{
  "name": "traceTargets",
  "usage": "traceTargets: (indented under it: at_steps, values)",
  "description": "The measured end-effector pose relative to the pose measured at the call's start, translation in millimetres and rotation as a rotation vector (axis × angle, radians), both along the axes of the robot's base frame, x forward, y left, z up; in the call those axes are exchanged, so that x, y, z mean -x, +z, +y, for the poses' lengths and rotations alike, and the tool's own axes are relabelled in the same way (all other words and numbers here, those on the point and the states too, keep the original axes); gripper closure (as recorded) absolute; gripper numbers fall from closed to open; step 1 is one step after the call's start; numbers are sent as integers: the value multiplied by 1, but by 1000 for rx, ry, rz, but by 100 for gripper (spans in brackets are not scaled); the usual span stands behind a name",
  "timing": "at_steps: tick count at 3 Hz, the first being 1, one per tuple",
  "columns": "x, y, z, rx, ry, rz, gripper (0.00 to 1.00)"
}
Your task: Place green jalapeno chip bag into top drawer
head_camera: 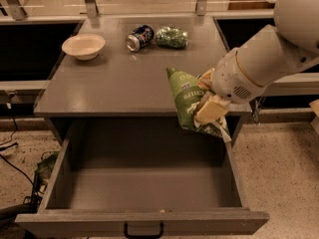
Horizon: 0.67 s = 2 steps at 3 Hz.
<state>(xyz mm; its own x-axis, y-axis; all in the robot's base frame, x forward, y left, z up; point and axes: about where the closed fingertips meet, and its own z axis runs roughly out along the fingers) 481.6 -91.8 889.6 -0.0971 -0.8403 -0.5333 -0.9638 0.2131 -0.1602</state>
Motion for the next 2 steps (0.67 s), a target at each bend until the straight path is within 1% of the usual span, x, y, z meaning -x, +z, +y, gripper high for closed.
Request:
traceTargets:
  at_steps: [1, 2]
  values:
    - [21, -31, -8, 45, -11, 58, 100]
    - [21, -31, -8, 44, -11, 57, 100]
